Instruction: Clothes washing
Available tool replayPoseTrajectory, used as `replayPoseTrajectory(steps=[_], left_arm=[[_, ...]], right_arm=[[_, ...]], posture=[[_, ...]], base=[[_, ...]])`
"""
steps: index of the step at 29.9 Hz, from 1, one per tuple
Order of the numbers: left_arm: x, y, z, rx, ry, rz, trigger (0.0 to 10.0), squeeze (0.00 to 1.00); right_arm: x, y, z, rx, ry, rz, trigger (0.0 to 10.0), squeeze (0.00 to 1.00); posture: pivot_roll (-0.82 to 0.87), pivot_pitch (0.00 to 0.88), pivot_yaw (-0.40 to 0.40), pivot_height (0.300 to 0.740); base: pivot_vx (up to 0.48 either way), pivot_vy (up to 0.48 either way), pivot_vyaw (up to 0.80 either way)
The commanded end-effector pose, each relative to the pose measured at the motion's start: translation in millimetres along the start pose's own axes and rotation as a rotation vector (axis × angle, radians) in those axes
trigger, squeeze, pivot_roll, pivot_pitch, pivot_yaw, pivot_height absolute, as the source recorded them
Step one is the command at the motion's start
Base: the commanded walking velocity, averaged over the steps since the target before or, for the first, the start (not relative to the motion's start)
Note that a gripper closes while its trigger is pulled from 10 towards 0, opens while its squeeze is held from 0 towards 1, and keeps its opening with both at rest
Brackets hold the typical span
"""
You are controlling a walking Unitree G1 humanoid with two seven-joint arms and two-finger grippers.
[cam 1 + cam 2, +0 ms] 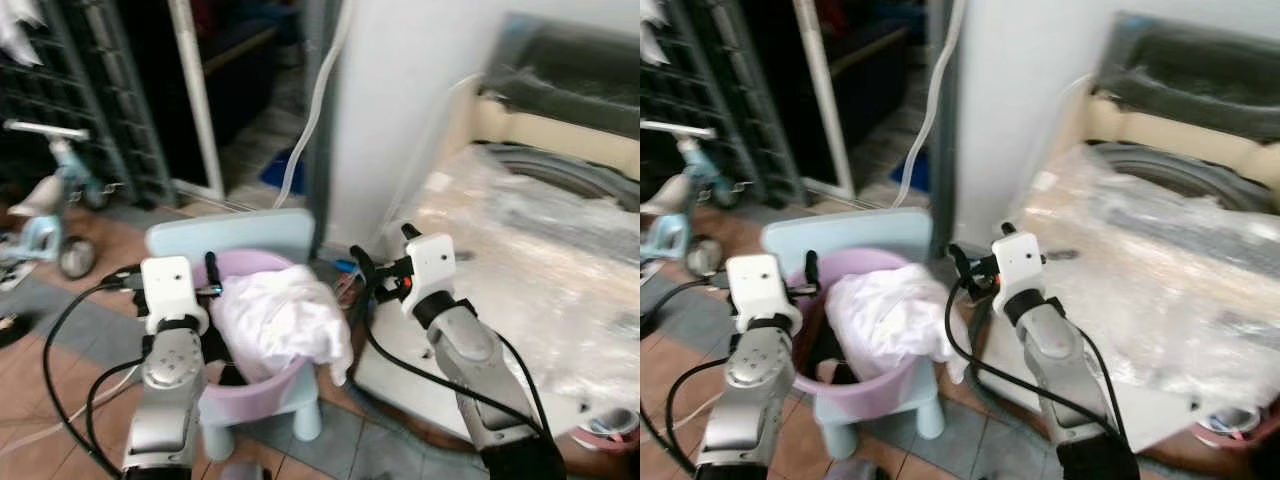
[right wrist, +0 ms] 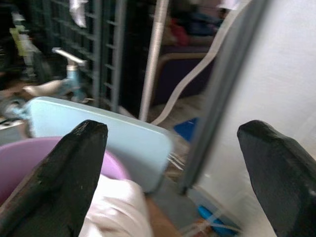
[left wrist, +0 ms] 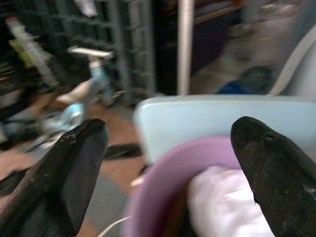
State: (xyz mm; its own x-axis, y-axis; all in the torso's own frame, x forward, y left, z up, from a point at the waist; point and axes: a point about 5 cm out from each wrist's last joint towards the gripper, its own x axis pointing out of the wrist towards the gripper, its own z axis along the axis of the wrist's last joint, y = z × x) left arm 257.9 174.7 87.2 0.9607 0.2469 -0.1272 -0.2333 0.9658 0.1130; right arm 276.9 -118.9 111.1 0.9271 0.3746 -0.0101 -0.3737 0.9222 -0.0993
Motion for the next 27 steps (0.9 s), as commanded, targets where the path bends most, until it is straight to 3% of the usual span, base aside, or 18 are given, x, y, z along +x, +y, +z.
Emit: replayPoseTrajectory(steps=[1, 4, 8, 20, 21, 22, 24, 27], left_arm=[[-0.2, 5.0, -0.8, 0.013, 0.014, 0.026, 10.0, 0.0], [-2.6, 7.1, -4.5, 0.015, 0.042, 0.022, 10.0, 0.0], [-6.3, 6.8, -8.0, 0.02, 0.075, 0.01, 10.0, 0.0], [-23.5, 14.8, -13.8, 0.036, 0.13, 0.018, 10.0, 0.0], [-26.3, 16.4, -13.2, 0.037, 0.13, 0.018, 10.0, 0.0], [-28.4, 17.8, -12.4, 0.033, 0.13, 0.022, 10.0, 0.0], [-34.3, 20.6, -10.6, 0.032, 0.132, 0.03, 10.0, 0.0], [-46.2, 24.4, -7.0, 0.039, 0.14, 0.043, 10.0, 0.0]], right_arm=[[2.2, -1.8, -2.8, -0.003, 0.022, -0.006, 10.0, 1.0], [2.6, 1.9, -13.6, -0.027, 0.093, 0.022, 10.0, 1.0], [-0.4, 7.9, -42.3, -0.059, 0.27, 0.076, 10.0, 1.0], [2.1, -2.1, -71.4, -0.008, 0.47, -0.019, 10.0, 1.0], [2.2, -1.1, -74.8, -0.003, 0.497, -0.019, 10.0, 0.89], [1.9, 0.0, -76.3, 0.003, 0.509, -0.017, 10.0, 0.56], [0.9, 3.2, -78.5, 0.02, 0.528, -0.006, 10.0, 0.0], [2.3, 10.1, -81.9, 0.05, 0.553, 0.017, 10.0, 0.0]], posture=[[0.01, 0.0, -0.034, 0.74], [0.02, 0.0, -0.034, 0.74], [0.03, 0.0, -0.037, 0.74], [0.08, 0.0, -0.064, 0.74], [0.08, 0.0, -0.066, 0.74], [0.1, 0.016, -0.072, 0.74], [0.11, 0.043, -0.082, 0.74], [0.14, 0.092, -0.096, 0.74]], base=[[0.0, 0.0, 0.8], [0.0, 0.0, 0.8], [0.0, 0.0, 0.7], [0.0, 0.0, 0.07], [0.0, 0.0, 0.0], [0.0, 0.0, 0.0], [0.0, 0.0, 0.0], [0.0, 0.0, 0.0]])
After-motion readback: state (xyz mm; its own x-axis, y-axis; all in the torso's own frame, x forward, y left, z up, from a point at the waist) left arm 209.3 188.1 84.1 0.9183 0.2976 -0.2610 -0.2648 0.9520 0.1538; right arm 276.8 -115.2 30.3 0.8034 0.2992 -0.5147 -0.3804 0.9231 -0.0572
